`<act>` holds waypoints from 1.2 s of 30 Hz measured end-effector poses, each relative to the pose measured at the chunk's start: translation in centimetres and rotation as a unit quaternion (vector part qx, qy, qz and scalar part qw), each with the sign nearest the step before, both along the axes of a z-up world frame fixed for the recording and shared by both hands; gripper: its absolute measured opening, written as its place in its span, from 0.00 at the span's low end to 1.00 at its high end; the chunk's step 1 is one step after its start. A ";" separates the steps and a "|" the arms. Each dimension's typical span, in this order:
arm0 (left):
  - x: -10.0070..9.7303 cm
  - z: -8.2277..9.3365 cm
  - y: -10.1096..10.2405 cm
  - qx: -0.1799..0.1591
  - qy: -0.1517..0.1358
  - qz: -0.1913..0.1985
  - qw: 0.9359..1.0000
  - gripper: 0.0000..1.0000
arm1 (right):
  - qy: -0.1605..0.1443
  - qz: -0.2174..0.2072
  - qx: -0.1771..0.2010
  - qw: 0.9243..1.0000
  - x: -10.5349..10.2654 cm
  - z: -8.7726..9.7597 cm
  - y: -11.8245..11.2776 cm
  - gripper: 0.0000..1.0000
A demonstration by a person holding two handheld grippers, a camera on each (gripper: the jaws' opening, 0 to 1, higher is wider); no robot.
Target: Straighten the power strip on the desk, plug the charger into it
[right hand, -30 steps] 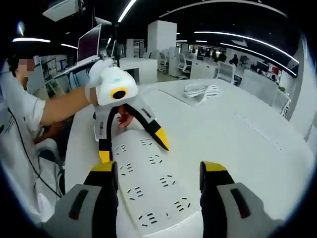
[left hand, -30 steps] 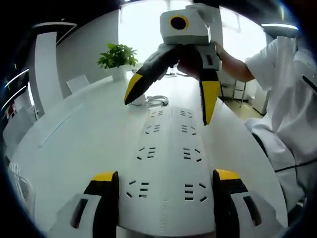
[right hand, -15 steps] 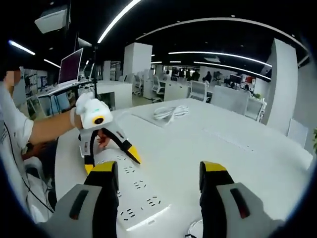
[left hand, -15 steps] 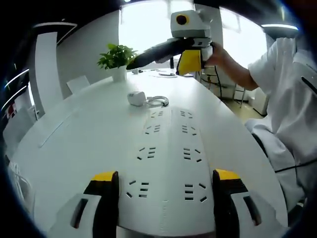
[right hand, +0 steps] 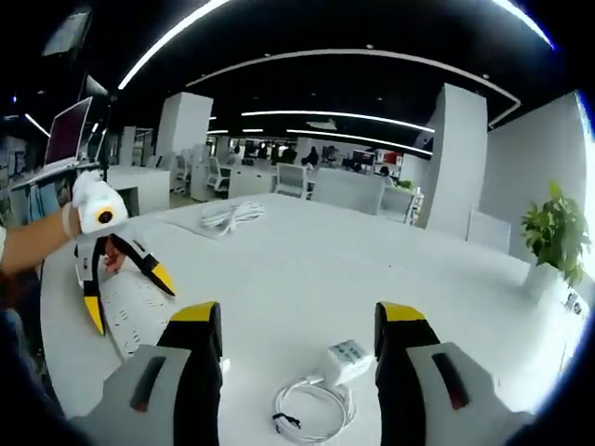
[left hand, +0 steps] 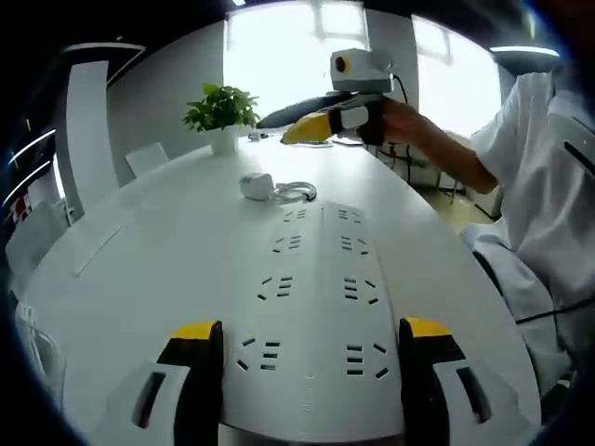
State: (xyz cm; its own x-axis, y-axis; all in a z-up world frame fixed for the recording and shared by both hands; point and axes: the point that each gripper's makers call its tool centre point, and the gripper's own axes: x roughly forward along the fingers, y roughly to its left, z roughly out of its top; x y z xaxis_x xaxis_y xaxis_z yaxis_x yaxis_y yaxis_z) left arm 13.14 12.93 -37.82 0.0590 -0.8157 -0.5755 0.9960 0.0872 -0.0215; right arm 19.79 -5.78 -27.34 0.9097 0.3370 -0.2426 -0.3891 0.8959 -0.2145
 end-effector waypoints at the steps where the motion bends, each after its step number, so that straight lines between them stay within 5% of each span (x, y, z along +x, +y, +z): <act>1: 0.0 0.0 0.0 0.000 0.000 0.000 1.000 0.78 | 0.002 -0.012 -0.003 1.000 0.1 -0.3 -0.5 0.66; 6: -0.1 0.1 -0.1 0.000 0.000 0.000 1.000 0.78 | -0.016 -0.091 0.026 0.995 0.9 -0.9 -2.7 0.66; 14: 0.0 0.1 -0.1 -0.001 0.000 0.000 1.000 0.78 | -0.017 -0.133 0.069 0.989 2.0 -2.7 -2.5 0.68; 22: 0.1 0.1 -0.1 -0.005 0.000 0.000 1.000 0.78 | -0.031 -0.182 0.075 0.980 3.0 -3.2 -3.4 0.65; 36: 0.0 0.2 -0.1 -0.015 0.000 0.001 1.000 0.78 | 0.003 -0.239 0.075 0.968 4.3 -6.2 -3.6 0.60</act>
